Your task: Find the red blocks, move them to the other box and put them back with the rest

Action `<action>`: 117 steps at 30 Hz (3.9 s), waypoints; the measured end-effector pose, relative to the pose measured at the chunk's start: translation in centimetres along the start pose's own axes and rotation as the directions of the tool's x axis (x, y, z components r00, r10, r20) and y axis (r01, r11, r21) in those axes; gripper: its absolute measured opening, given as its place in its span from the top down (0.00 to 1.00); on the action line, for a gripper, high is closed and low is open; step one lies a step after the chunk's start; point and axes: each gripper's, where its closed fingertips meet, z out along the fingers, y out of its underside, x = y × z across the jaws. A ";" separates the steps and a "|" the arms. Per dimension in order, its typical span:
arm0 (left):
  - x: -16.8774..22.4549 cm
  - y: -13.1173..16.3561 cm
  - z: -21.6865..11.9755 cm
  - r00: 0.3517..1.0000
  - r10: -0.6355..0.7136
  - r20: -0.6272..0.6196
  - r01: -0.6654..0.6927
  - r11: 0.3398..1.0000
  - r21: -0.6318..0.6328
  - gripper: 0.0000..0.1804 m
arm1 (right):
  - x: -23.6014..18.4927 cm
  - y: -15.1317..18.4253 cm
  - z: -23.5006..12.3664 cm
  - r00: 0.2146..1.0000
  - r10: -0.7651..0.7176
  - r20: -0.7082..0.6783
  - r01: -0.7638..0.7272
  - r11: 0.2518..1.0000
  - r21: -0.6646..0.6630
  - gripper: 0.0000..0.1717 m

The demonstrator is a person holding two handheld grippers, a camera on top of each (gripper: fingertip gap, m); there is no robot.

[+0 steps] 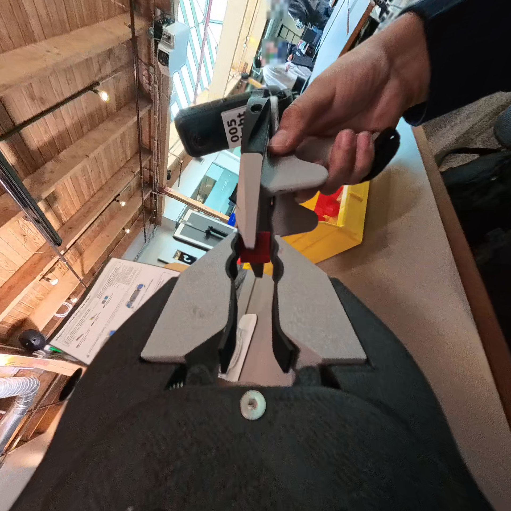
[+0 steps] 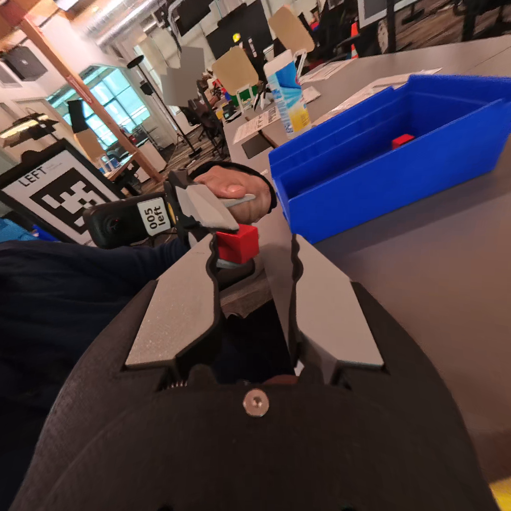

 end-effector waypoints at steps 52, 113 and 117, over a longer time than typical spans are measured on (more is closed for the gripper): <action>-8.9 28.2 -10.2 0.504 -0.621 0.600 0.840 0.191 -0.508 0.69 | 14.6 -1.5 -19.6 0.509 -0.130 -0.851 0.090 0.991 -0.098 0.77; -9.8 15.8 -7.9 0.800 -0.320 0.507 0.574 0.655 -0.491 0.81 | 22.3 6.0 -23.8 0.380 -0.041 -0.924 -0.252 0.956 -0.146 0.79; -9.6 20.7 -10.8 0.727 -0.361 0.584 0.678 0.505 -0.533 0.77 | 23.0 7.9 -23.1 0.363 -0.136 -0.922 -0.333 0.905 -0.265 0.76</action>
